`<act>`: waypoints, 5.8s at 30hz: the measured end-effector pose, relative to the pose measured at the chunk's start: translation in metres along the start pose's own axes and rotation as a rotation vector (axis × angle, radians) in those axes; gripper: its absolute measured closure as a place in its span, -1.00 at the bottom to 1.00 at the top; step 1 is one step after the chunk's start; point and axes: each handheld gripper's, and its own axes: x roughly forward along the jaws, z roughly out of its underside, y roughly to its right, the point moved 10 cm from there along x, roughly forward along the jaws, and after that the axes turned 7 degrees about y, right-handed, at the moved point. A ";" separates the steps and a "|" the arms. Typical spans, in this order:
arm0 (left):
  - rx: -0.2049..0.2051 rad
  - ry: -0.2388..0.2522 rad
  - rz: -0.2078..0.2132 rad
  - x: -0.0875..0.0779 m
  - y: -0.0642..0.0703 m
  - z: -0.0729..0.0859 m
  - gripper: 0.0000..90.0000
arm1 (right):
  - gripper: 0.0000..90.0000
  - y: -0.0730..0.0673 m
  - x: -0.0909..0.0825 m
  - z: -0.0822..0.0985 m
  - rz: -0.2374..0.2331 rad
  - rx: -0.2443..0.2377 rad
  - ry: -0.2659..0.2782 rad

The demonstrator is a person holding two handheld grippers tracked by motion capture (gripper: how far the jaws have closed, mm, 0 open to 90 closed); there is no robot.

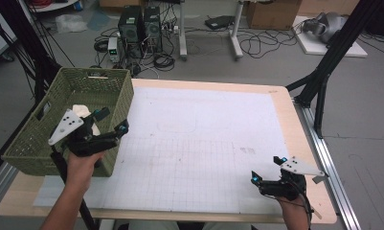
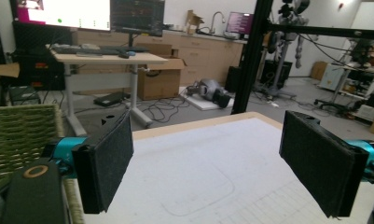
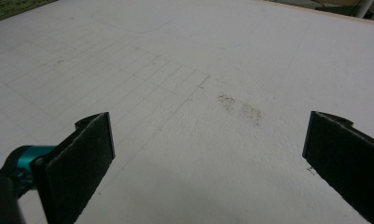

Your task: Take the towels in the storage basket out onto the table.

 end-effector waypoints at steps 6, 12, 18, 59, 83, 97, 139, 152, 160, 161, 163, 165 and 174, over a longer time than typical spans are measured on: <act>-0.013 -0.029 -0.032 0.004 -0.024 -0.007 -0.61 | -0.97 0.000 0.000 0.001 0.001 -0.001 -0.001; -0.007 -0.079 -0.067 0.009 -0.048 -0.006 -0.61 | -0.97 0.001 0.000 0.002 0.000 0.002 -0.004; -0.013 -0.097 -0.112 0.009 -0.072 -0.002 -0.61 | -0.97 0.000 0.001 0.003 -0.003 0.003 -0.010; -0.156 -0.886 -0.652 -0.030 -0.208 0.137 -0.55 | -0.97 0.004 0.006 0.011 0.001 -0.005 -0.043; -0.231 -0.626 -0.634 -0.026 -0.207 0.093 0.55 | -0.97 0.008 0.000 0.013 0.013 0.015 -0.045; -0.167 -0.375 -0.569 -0.021 -0.196 0.048 0.56 | -0.97 0.006 0.002 0.013 0.010 0.015 -0.051; -0.074 -0.128 -0.043 0.026 -0.028 -0.042 0.55 | -0.96 0.000 0.007 0.010 -0.006 0.009 -0.058; -0.049 -0.214 0.104 0.059 0.035 -0.005 0.55 | -0.96 0.001 0.006 0.010 -0.009 0.002 -0.055; -0.036 -0.288 0.175 0.081 0.073 0.030 0.55 | -0.96 0.000 0.007 0.010 -0.012 0.011 -0.055; -0.034 -0.309 0.188 0.085 0.079 0.038 0.54 | -0.96 0.000 0.007 0.010 -0.013 0.008 -0.054; -0.019 -0.337 0.205 0.091 0.090 0.051 0.54 | -0.96 0.000 0.007 0.010 -0.013 0.006 -0.053; -0.018 -0.359 0.223 0.096 0.099 0.062 0.54 | -0.96 0.000 0.007 0.009 -0.012 0.006 -0.053; 0.000 -0.403 0.291 0.110 0.129 0.093 0.54 | -0.96 0.002 0.006 0.010 -0.011 0.008 -0.053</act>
